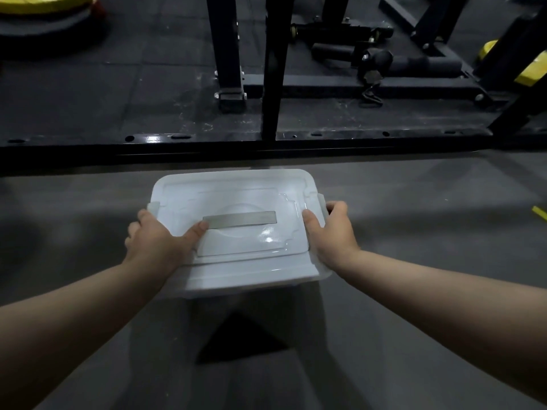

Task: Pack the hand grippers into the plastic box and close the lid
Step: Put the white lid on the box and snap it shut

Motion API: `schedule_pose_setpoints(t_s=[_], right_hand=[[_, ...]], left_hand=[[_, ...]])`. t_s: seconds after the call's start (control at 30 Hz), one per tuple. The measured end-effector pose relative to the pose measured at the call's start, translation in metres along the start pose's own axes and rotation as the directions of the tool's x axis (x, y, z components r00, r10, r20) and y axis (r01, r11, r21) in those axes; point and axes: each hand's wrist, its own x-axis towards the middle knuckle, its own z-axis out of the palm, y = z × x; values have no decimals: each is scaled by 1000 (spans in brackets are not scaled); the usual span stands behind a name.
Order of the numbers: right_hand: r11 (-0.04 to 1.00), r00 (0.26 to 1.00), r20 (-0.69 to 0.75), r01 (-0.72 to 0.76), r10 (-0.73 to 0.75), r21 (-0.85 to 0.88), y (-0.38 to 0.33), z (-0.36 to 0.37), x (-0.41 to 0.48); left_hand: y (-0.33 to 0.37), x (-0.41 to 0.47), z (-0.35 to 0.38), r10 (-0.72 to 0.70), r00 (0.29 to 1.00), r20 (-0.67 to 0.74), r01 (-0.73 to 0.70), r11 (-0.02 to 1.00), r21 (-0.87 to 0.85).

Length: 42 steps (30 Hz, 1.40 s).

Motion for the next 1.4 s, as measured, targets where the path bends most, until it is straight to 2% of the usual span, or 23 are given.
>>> schedule_pose_setpoints(t_s=[0.1, 0.2, 0.4, 0.87, 1.03, 1.17, 1.33, 1.4], right_hand=[[992, 995, 59, -84, 78, 97, 0, -3, 8], [998, 995, 71, -65, 67, -22, -2, 0, 12], [949, 996, -39, -84, 76, -305, -13, 17, 6], [913, 997, -68, -6, -23, -409, -11, 23, 3], [847, 997, -44, 28, -61, -531, -12, 28, -2], [835, 996, -62, 22, -67, -550, -13, 30, -2], [839, 998, -47, 4, -35, -544, -18, 29, -10], [853, 1000, -2, 7, -10, -521, -20, 27, -9]], left_hand=[[-1, 1, 1, 7, 1000, -2, -7, 1000, -4], [-1, -1, 1, 11, 1000, -7, -10, 1000, 11], [-1, -5, -1, 25, 1000, -11, -24, 999, 38], [1, -10, 0, 48, 998, -35, -45, 995, 86], [0, -10, 3, 59, 997, -58, -52, 992, 115], [-1, -12, 5, 77, 995, -70, -65, 985, 163], [2, -18, 0, 82, 996, -17, -77, 978, 194], [-3, -11, -4, 67, 995, 76, -81, 978, 193]])
